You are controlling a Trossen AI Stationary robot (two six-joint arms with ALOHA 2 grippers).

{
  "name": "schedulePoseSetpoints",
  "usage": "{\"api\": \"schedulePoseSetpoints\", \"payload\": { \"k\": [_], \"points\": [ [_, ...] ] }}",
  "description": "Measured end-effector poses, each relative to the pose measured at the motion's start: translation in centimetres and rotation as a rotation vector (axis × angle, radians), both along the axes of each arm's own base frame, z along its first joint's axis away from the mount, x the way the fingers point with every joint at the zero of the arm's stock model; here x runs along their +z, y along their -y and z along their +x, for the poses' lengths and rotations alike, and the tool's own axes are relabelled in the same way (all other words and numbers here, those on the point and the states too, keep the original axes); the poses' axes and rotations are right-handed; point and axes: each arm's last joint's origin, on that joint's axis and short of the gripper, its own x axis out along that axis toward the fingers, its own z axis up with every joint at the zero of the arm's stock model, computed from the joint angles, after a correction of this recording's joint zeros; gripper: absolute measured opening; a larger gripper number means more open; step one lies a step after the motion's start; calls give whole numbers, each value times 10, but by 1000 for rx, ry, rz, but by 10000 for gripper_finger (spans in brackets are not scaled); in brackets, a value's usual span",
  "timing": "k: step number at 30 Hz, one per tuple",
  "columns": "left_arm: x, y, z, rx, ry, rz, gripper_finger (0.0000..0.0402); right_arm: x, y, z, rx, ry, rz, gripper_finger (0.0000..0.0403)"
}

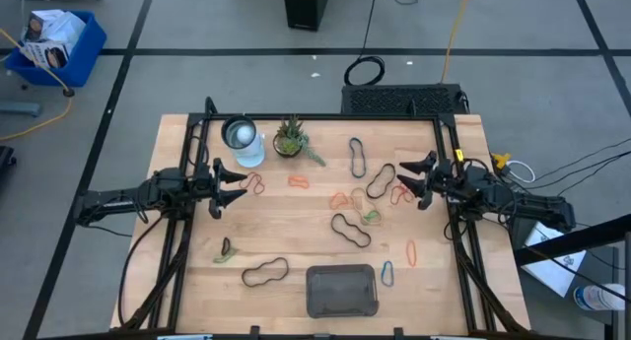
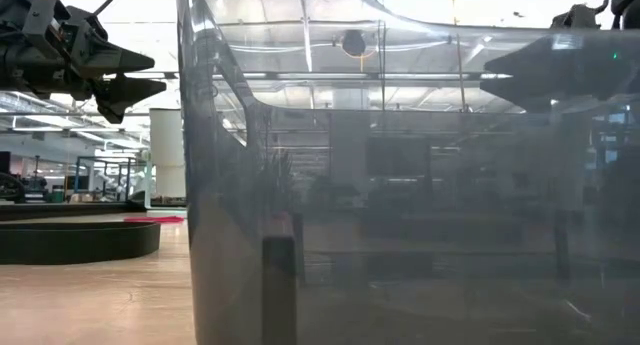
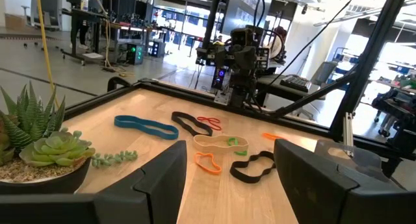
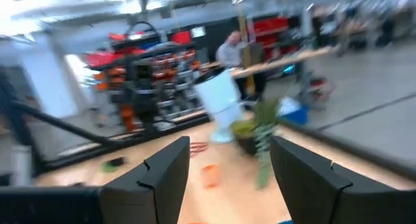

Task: Pick and place rubber bands into bin
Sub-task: Put the gray rubber band into the black transparent bin

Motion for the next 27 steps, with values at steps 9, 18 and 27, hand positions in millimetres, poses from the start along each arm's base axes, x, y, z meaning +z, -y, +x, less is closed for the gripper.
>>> {"api": "schedulePoseSetpoints", "payload": {
  "k": [9,18,27],
  "points": [
    [0,0,0,0,1,0,239,32,1,19,42,-228,-188,205],
    [0,0,0,0,2,0,239,40,-18,73,359,-702,-268,182],
    [0,0,0,0,1,0,239,-2,-58,100,512,-973,-261,165]
  ]
}}
